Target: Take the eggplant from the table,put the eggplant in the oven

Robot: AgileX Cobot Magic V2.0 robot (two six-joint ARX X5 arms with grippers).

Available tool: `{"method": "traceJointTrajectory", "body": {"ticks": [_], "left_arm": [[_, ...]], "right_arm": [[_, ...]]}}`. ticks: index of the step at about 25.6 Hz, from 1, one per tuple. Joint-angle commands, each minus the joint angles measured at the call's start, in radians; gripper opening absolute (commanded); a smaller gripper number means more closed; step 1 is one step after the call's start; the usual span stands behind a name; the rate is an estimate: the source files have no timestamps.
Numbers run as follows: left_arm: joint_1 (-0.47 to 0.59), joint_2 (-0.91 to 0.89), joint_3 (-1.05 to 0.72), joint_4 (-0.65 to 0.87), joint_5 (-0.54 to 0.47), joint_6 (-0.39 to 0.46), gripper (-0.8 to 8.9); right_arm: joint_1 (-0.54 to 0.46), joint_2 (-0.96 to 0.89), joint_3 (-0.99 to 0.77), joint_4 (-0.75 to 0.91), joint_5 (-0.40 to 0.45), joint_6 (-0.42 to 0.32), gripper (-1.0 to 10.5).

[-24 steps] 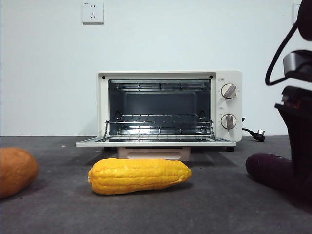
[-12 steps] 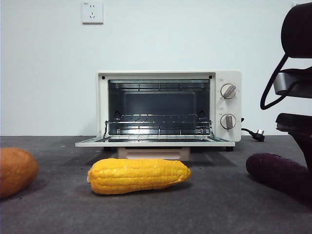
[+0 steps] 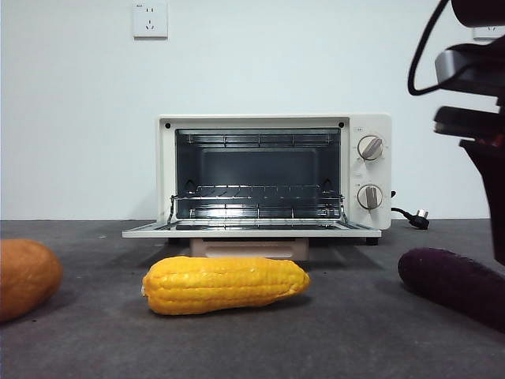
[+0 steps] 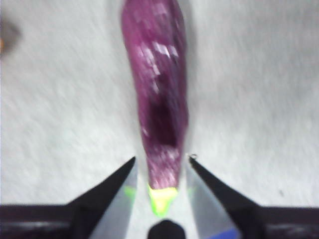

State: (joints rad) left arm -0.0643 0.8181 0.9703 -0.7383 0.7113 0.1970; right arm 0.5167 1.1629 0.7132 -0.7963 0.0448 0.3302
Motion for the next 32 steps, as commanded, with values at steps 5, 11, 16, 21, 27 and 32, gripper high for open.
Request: {"method": "traceJointTrajectory", "body": {"ticks": [5, 11, 16, 21, 27, 32], "left_arm": [[-0.022, 0.000, -0.006, 0.003, 0.006, -0.006, -0.06], [-0.026, 0.000, -0.006, 0.004, 0.003, -0.006, -0.06], [-0.026, 0.000, -0.006, 0.004, 0.003, -0.006, -0.06], [-0.026, 0.000, -0.006, 0.007, 0.003, -0.006, -0.06], [-0.026, 0.000, -0.006, 0.007, 0.003, -0.006, -0.06], [-0.026, 0.000, -0.006, 0.007, 0.003, -0.006, -0.06]], "right_arm": [[0.001, 0.006, -0.006, 0.012, -0.024, 0.010, 2.4], [0.001, 0.055, -0.008, 0.037, -0.029, 0.018, 2.4], [0.001, 0.089, -0.008, 0.041, -0.029, 0.018, 2.3], [0.001, 0.112, -0.008, 0.043, -0.029, 0.020, 2.2], [0.001, 0.117, -0.008, 0.050, -0.029, 0.037, 2.2], [0.001, 0.117, -0.008, 0.049, -0.030, 0.041, 1.5]]}}
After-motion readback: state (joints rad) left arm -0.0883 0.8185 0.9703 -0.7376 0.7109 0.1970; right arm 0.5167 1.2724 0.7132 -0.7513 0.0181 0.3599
